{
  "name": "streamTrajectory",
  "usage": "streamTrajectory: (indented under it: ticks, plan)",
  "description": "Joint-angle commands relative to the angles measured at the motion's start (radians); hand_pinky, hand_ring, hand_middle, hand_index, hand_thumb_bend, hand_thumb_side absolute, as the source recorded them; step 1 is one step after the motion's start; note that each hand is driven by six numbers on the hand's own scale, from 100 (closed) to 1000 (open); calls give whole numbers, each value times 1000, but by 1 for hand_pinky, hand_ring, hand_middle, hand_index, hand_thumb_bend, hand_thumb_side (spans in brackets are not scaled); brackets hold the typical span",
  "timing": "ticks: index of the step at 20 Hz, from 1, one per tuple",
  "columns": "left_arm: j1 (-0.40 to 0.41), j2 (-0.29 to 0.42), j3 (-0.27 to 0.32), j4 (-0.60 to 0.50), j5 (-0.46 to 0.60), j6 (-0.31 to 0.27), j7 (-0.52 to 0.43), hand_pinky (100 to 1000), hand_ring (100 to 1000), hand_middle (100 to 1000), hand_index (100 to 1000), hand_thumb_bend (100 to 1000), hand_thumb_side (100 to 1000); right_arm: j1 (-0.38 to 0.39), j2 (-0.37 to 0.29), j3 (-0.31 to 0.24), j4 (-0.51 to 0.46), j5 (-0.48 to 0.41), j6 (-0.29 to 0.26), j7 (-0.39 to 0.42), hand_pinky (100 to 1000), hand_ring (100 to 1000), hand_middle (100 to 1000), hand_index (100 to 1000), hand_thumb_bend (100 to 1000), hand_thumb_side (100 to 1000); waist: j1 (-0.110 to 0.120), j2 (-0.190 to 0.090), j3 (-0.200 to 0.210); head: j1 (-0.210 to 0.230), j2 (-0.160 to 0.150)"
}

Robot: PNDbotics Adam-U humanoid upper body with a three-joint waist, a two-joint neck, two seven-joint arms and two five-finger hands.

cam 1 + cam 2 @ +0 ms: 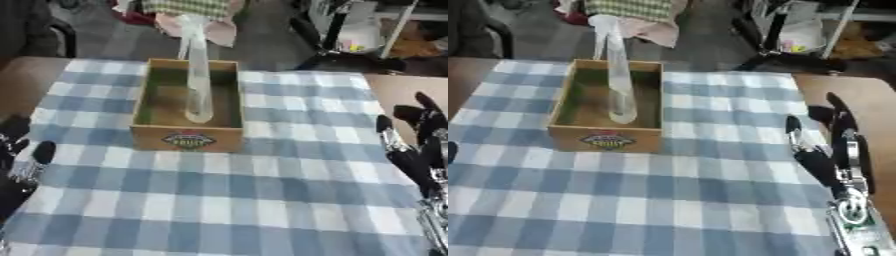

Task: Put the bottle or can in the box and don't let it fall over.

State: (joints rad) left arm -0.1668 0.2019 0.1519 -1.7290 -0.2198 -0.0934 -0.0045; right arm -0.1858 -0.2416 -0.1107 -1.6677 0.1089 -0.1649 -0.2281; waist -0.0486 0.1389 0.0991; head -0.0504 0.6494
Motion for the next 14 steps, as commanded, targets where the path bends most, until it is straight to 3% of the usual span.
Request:
streamTrajectory:
  ticks: [1,12,13,14]
  plan:
    - [-4,14,5,-12,4,-3,-2,943,942,873,968,615,685,-5,-8,-6,-22,-6,-2,0,978,808,725,954,304,343,3,-14,-3,6,-1]
    - [-4,13,3,-12,4,-3,-3,943,942,872,968,616,685,9,3,-8,-18,-5,-1,6,980,807,713,944,296,330,9,-12,-13,8,8]
    - [-4,14,3,-12,4,-3,-3,943,942,872,968,617,685,10,4,-9,-18,-5,0,5,978,801,652,906,293,322,10,-12,-15,6,10]
    - [-4,14,2,-12,4,-3,-3,943,942,872,969,616,685,12,4,-10,-17,-5,1,2,966,771,509,783,281,300,10,-12,-16,4,12]
